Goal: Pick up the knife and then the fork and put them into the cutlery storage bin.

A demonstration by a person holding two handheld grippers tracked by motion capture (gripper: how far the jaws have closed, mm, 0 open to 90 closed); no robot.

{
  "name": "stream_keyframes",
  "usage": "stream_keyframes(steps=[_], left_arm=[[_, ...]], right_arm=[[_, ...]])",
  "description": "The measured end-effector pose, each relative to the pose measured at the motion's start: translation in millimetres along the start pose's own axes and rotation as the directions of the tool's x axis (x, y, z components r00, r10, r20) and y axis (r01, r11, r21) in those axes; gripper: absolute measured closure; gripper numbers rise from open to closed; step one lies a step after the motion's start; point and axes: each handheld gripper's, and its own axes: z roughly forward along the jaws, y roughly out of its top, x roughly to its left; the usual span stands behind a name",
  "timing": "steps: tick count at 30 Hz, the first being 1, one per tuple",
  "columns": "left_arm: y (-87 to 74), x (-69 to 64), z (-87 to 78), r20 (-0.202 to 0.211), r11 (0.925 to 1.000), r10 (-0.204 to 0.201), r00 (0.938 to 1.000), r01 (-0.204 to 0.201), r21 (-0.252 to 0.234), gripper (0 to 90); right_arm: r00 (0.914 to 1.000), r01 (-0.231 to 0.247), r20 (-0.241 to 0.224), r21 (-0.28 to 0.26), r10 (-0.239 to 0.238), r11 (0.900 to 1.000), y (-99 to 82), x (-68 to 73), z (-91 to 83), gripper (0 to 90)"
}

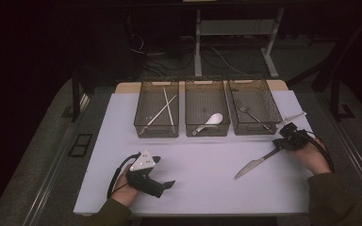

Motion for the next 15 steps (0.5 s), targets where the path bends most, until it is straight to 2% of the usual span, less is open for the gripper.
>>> stream_keyframes(steps=[7, 15], left_arm=[[-0.1, -0.5, 0.0, 0.000, 1.0000, -0.003, 1.0000, 0.003, -0.001, 0.9], [-0.1, -0.2, -0.2, 0.002, 1.0000, -0.001, 1.0000, 0.001, 0.000, 0.9]], right_arm=[[0.9996, -0.015, -0.025, 0.017, 0.015, 0.9998, -12.0, -1.2, -7.9, 89.9], [0.9984, 0.004, -0.056, 0.040, -0.002, 0.9992, -24.6, 6.1, -17.1, 89.9]])
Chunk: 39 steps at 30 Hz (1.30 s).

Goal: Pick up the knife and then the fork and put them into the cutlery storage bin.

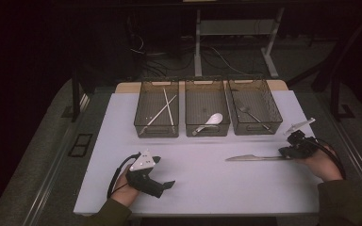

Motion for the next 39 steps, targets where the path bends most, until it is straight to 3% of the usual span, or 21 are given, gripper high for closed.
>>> stream_keyframes(steps=[14, 19, 20, 23, 28, 36, 39], left_arm=[[0.1, -0.6, 1.1, 0.000, 1.0000, 0.003, 1.0000, -0.003, 0.004, 0.9], [0.2, -0.8, 1.4, -0.001, 1.0000, 0.003, 1.0000, -0.003, 0.006, 0.9], [0.2, -0.8, 1.3, -0.001, 1.0000, 0.003, 1.0000, -0.003, 0.005, 0.9], [0.1, -0.6, 1.3, -0.001, 1.0000, 0.002, 1.0000, -0.002, 0.007, 0.9], [0.1, -0.6, 1.5, -0.001, 1.0000, 0.002, 1.0000, -0.002, 0.008, 0.9], [-0.1, -0.4, 1.3, 0.003, 0.9999, 0.005, 1.0000, -0.005, 0.011, 0.9], [-0.1, -0.4, 1.1, 0.004, 0.9999, 0.006, 1.0000, -0.006, 0.010, 0.9]], right_arm=[[0.9973, 0.046, -0.059, 0.033, -0.044, 0.9984, -26.7, 17.0, -18.4, 89.9], [0.9963, 0.052, -0.070, 0.038, -0.049, 0.9979, -29.0, 17.5, -20.3, 89.7], [0.9962, 0.054, -0.069, 0.037, -0.052, 0.9978, -28.0, 16.9, -21.5, 86.2], [0.9951, 0.050, -0.087, 0.032, -0.047, 0.9983, -21.3, 16.7, -28.6, 79.4], [0.9882, 0.105, -0.117, 0.047, -0.099, 0.9934, 0.0, 23.5, -32.4, 75.4], [0.9717, 0.197, -0.154, 0.113, -0.179, 0.9738, 33.5, 39.6, -13.9, 75.4], [0.9664, 0.235, -0.145, 0.164, -0.212, 0.9581, 42.3, 45.2, -4.8, 75.4]])
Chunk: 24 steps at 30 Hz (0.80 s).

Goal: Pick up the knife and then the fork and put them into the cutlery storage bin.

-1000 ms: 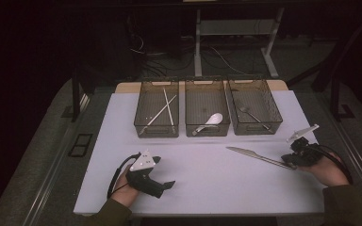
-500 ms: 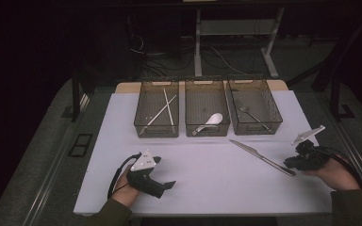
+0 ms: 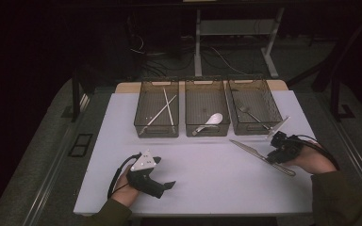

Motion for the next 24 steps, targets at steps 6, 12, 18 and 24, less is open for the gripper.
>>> stream_keyframes(steps=[6, 12, 18, 24], left_arm=[[0.0, 0.0, 0.3, 0.001, 1.0000, 0.000, 1.0000, 0.000, 0.001, 0.9], [0.0, -0.5, 1.2, 0.003, 1.0000, 0.000, 1.0000, 0.000, 0.003, 0.9], [0.0, -1.3, 2.8, 0.006, 1.0000, -0.001, 1.0000, 0.001, 0.009, 0.9], [0.1, -1.6, 3.2, 0.007, 0.9999, 0.004, 1.0000, -0.004, 0.011, 0.9]], right_arm=[[0.9994, 0.032, 0.008, 0.078, -0.033, 0.9964, 11.0, 0.2, 10.8, 76.0], [0.9991, 0.037, 0.015, 0.114, -0.039, 0.9928, 15.7, -1.0, 17.0, 77.2], [0.9999, 0.002, -0.016, 0.152, 0.000, 0.9884, 20.8, -5.2, 18.7, 77.3], [0.9994, -0.030, -0.010, 0.177, 0.032, 0.9837, 24.3, -5.5, 19.6, 79.3]])
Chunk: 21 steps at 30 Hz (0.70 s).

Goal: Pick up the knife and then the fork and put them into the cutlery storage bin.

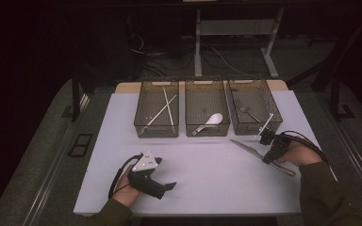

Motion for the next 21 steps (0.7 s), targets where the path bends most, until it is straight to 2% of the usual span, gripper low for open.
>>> stream_keyframes(steps=[2, 8, 11, 13, 14, 17, 21], left_arm=[[0.1, 0.0, -0.4, 0.000, 1.0000, 0.002, 1.0000, -0.002, 0.000, 0.9], [0.1, 0.7, -1.4, -0.002, 1.0000, 0.002, 1.0000, -0.002, -0.002, 0.9], [0.1, 1.0, -1.8, -0.001, 1.0000, 0.001, 1.0000, -0.001, -0.004, 0.9], [0.2, 0.9, -2.0, -0.001, 1.0000, -0.001, 1.0000, 0.001, -0.007, 0.9], [0.2, 0.8, -2.2, -0.001, 1.0000, -0.001, 1.0000, 0.001, -0.008, 0.9], [0.2, 0.3, -2.2, -0.001, 1.0000, -0.002, 1.0000, 0.002, -0.008, 0.9], [0.4, 0.0, -1.9, 0.000, 1.0000, 0.000, 1.0000, 0.000, -0.006, 0.9]], right_arm=[[0.9998, 0.017, 0.014, -0.001, -0.017, 0.9999, 0.3, 0.3, 0.3, 79.7], [0.9999, 0.006, 0.013, -0.020, -0.006, 0.9998, -2.5, 2.0, -0.8, 79.9], [0.9998, 0.016, 0.012, -0.046, -0.016, 0.9988, -6.0, 1.4, -1.6, 79.9], [0.9996, 0.027, 0.003, -0.080, -0.027, 0.9964, -9.8, 1.0, -3.5, 79.9], [0.9998, 0.018, 0.000, -0.098, -0.018, 0.9950, -11.9, 1.5, -5.3, 79.9], [0.9994, 0.003, -0.034, -0.167, -0.009, 0.9860, -19.2, 1.2, -12.7, 79.9], [0.9978, -0.011, -0.066, -0.252, -0.006, 0.9677, -27.9, -0.3, -22.6, 80.0]])
